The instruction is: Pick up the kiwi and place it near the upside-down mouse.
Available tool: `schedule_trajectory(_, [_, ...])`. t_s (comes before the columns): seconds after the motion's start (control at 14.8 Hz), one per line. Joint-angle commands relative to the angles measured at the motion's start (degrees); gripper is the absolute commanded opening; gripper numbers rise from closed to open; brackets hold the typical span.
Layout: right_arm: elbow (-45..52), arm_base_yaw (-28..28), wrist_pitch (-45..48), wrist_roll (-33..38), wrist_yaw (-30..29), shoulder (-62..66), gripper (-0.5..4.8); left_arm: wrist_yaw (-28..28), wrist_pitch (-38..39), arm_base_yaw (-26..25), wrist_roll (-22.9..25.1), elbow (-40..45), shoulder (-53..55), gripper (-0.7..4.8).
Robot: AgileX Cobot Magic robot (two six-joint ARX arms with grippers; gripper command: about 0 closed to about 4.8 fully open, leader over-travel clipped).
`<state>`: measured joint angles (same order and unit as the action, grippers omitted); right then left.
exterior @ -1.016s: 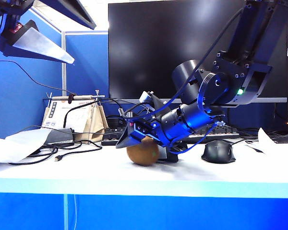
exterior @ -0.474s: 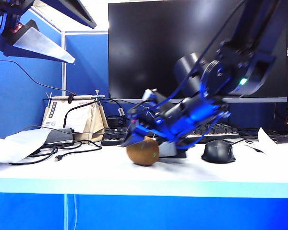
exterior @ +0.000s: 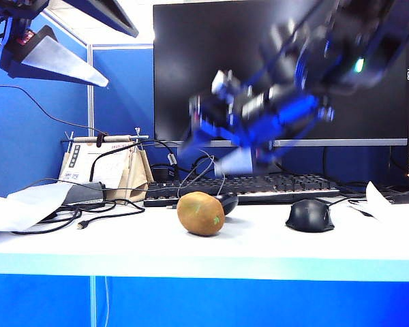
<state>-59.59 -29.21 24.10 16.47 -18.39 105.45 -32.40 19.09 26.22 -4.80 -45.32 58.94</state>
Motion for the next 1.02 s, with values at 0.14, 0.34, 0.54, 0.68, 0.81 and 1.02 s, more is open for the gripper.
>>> schedule_trajectory(0.14, [-0.33,0.00,-0.37,-3.39,1.01,-8.90,2.19,-0.44,-1.16,0.02,0.31,0.04,-0.15,4.03])
schedule_trajectory(0.34, [-0.24,0.00,-6.43,-7.63,13.64,-19.89,2.07,-1.55,-0.55,0.00,5.90,0.04,-0.15,3.98])
schedule_trajectory(0.54, [6.27,0.00,-8.83,-9.29,24.02,-34.40,2.07,11.28,0.09,-0.09,7.76,0.04,-0.20,3.98])
schedule_trajectory(0.68, [14.84,0.00,-8.87,-9.35,27.93,-44.63,2.07,13.81,-0.09,-0.28,10.43,0.04,-0.85,3.98])
schedule_trajectory(0.81, [25.11,0.00,-9.44,-8.94,31.08,-54.58,2.08,17.84,-0.42,-0.35,12.52,0.04,-3.19,3.98])
schedule_trajectory(1.02, [39.30,0.00,-13.31,-3.91,35.34,-70.03,2.08,20.70,-0.07,-0.33,10.71,0.46,-8.96,3.98])
